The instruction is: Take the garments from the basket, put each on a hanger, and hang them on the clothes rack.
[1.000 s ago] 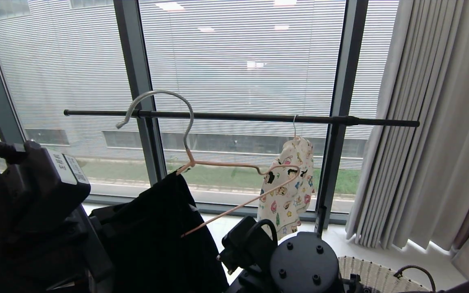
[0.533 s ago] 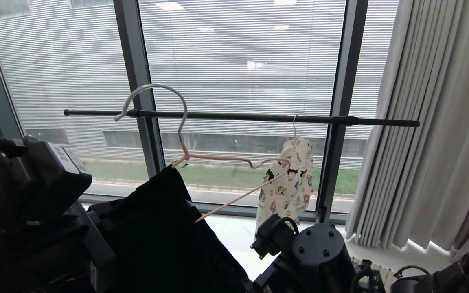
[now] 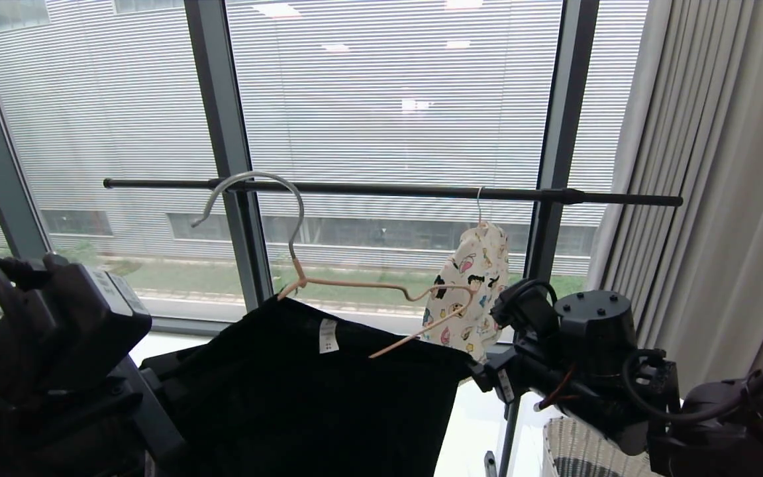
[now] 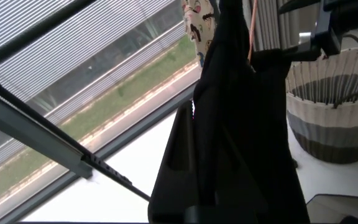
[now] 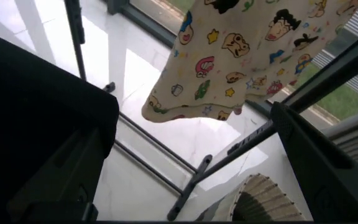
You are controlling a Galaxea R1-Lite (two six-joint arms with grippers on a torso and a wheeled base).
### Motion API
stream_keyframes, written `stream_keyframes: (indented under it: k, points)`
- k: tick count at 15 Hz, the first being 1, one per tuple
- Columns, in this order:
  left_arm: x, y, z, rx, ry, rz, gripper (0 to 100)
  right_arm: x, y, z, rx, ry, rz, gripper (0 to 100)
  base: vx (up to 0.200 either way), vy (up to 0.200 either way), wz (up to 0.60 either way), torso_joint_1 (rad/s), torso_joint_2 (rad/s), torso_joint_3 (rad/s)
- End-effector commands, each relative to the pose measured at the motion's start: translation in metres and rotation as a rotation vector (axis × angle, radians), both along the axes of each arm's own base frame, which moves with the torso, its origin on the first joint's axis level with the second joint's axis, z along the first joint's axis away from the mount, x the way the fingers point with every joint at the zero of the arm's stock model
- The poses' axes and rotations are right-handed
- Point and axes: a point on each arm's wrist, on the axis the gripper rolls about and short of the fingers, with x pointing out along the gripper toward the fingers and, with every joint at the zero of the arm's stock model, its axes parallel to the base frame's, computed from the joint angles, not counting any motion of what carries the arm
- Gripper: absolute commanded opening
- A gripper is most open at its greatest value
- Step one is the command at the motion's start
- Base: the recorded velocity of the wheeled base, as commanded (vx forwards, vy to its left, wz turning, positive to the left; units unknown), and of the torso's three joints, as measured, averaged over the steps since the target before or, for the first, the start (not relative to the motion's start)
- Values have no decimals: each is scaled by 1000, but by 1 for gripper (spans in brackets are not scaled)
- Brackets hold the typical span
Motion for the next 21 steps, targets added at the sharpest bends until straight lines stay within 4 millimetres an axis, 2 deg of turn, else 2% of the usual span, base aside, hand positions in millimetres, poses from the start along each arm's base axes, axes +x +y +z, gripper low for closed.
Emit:
stream_keyframes:
  k: [1, 6, 11, 13, 16, 21]
  points:
    - [-8, 3, -6, 4, 3, -22, 0, 11, -9, 6, 6, -22, -41, 100, 0, 0, 0, 0, 0, 0]
    - [-15, 4, -21, 49, 55, -55, 0, 25, -11, 20, 42, -69, -69, 100, 0, 0, 0, 0, 0, 0]
    - [-12, 1, -33, 107, 131, -67, 0, 29, -11, 35, 74, -108, -46, 100, 0, 0, 0, 0, 0, 0]
    - [-8, -3, -36, 118, 153, -61, 0, 21, -15, 55, 119, -109, 94, 100, 0, 0, 0, 0, 0, 0]
    - [-7, -2, -36, 117, 155, -50, 0, 12, -39, 82, 99, -62, 271, 100, 0, 0, 0, 0, 0, 0]
    - [-6, -2, -35, 113, 152, -42, 0, -2, -50, 100, 94, -41, 420, 100, 0, 0, 0, 0, 0, 0]
